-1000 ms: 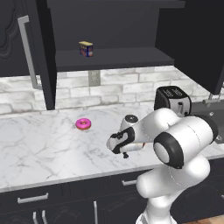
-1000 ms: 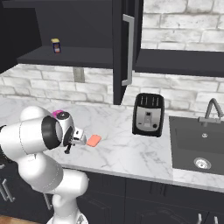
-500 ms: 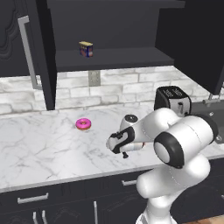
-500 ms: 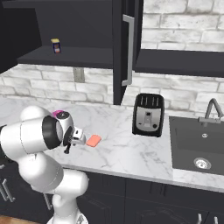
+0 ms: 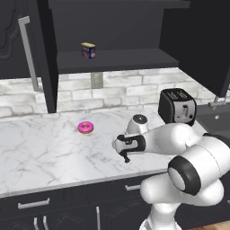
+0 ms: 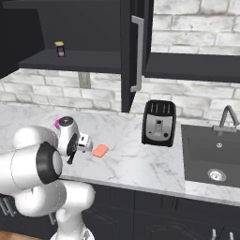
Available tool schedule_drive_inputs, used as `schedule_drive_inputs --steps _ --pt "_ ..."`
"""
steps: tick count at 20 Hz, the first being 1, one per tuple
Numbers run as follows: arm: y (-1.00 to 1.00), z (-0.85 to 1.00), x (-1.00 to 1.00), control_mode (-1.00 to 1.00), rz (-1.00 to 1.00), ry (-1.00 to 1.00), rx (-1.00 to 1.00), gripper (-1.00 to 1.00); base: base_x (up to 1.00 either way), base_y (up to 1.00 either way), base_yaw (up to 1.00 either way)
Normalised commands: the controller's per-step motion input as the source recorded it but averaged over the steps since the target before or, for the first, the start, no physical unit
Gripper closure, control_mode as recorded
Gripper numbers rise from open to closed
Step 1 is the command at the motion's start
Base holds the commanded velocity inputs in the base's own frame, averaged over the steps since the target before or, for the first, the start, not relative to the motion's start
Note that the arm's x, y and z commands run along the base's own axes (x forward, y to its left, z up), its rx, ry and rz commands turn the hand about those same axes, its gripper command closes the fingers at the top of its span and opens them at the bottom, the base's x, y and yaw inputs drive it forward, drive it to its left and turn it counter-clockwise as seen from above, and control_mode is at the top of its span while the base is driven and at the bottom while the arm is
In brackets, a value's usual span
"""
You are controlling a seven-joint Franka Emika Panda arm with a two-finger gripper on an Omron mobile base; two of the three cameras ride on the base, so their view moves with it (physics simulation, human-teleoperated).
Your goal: Pick the bar soap and dish brush from the cabinet and place them on the counter.
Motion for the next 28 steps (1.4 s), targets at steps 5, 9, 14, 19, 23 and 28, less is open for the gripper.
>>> schedule_drive_inputs --steps 5,9,14,19,23,28 --pt "-0.26 0.99 0.0 -1.0 0.0 -0.01 0.0 -1.0 0.0 0.0 0.0" --pt "-0.21 1.0 -0.01 -1.0 0.0 0.0 0.0 -1.0 0.0 0.0 0.0" --pt "-0.23 1.0 -0.1 -1.0 0.01 0.0 0.0 -1.0 0.0 0.0 0.0" --pt "-0.24 0.98 -0.22 -1.0 0.03 0.0 0.0 -1.0 0.0 0.0 0.0" --pt "-0.24 0.92 -0.31 -1.0 0.03 -0.02 0.0 -1.0 0.0 0.0 0.0" --pt "-0.18 0.66 -0.43 -1.0 0.04 -0.23 0.0 -1.0 0.0 0.0 0.0"
